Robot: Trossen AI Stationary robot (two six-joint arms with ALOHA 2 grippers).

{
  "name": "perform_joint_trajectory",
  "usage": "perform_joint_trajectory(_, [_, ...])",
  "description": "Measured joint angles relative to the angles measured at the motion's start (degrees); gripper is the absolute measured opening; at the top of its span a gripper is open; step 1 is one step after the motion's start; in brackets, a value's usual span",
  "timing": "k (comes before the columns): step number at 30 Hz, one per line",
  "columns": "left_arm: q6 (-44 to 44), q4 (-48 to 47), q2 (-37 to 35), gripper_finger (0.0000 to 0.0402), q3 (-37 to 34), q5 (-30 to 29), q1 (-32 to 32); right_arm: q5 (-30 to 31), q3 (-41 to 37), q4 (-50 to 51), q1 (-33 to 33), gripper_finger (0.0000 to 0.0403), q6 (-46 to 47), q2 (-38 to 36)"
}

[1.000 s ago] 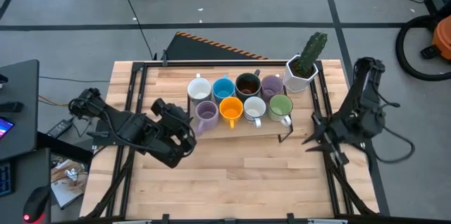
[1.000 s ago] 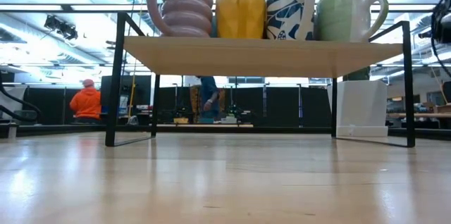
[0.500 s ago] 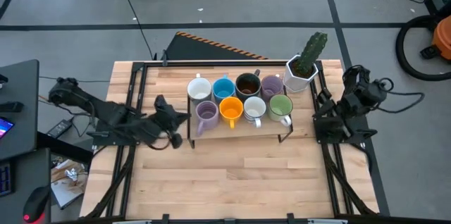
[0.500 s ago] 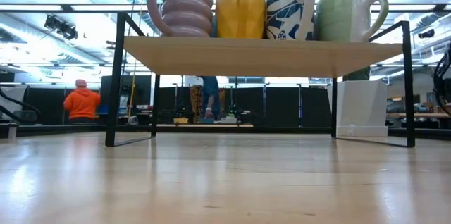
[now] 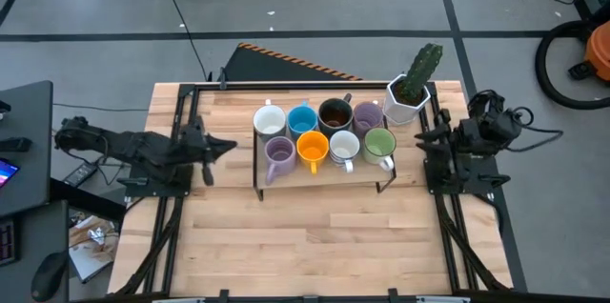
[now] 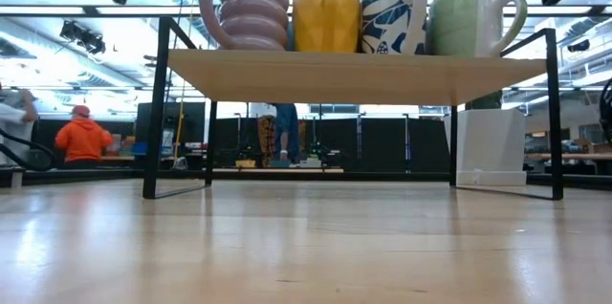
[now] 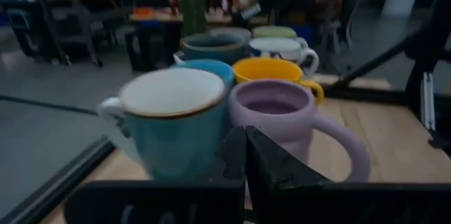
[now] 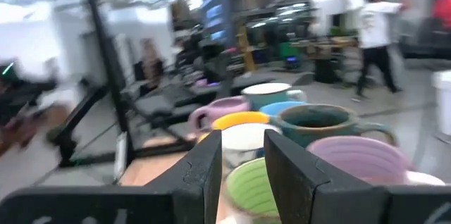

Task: Place coffee mugs
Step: Return to Home Position

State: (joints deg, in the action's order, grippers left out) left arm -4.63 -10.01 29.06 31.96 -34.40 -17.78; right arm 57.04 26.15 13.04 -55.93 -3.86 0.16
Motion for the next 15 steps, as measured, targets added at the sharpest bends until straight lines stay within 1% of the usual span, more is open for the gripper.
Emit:
perform_joint_trajectory(2, [1.2, 1.6, -4.3, 0.0004, -2.6, 0.1, 0.5, 2.6, -1.2, -3.8, 0.9, 0.0113, 0.3, 0.0])
perform_joint_trajectory(3, [2.2, 2.9, -6.3, 0.0004, -3.8, 0.1, 0.6, 2.9, -2.2, -6.0, 1.5, 0.0113, -0.8, 0.1])
perform_joint_trajectory(4, [3.1, 3.9, -8.1, 0.0005, -5.1, 0.2, 0.7, 2.3, -3.4, -8.1, 1.9, 0.0113, -2.2, 0.1])
perform_joint_trajectory(6, [4.9, 5.5, -11.4, 0.0005, -7.6, 0.3, 0.6, -0.8, -5.9, -13.6, 3.0, 0.0113, -5.3, 0.0])
perform_joint_trajectory(10, [5.8, 7.6, -16.8, 0.0005, -11.9, 2.7, 0.6, -7.0, -12.2, -24.5, 4.8, 0.0113, -8.8, 0.0])
perform_joint_trajectory(15, [7.0, 8.0, -22.0, 0.0005, -14.7, 5.0, 0.6, -9.0, -19.2, -35.8, 6.7, 0.0113, -9.3, 0.0])
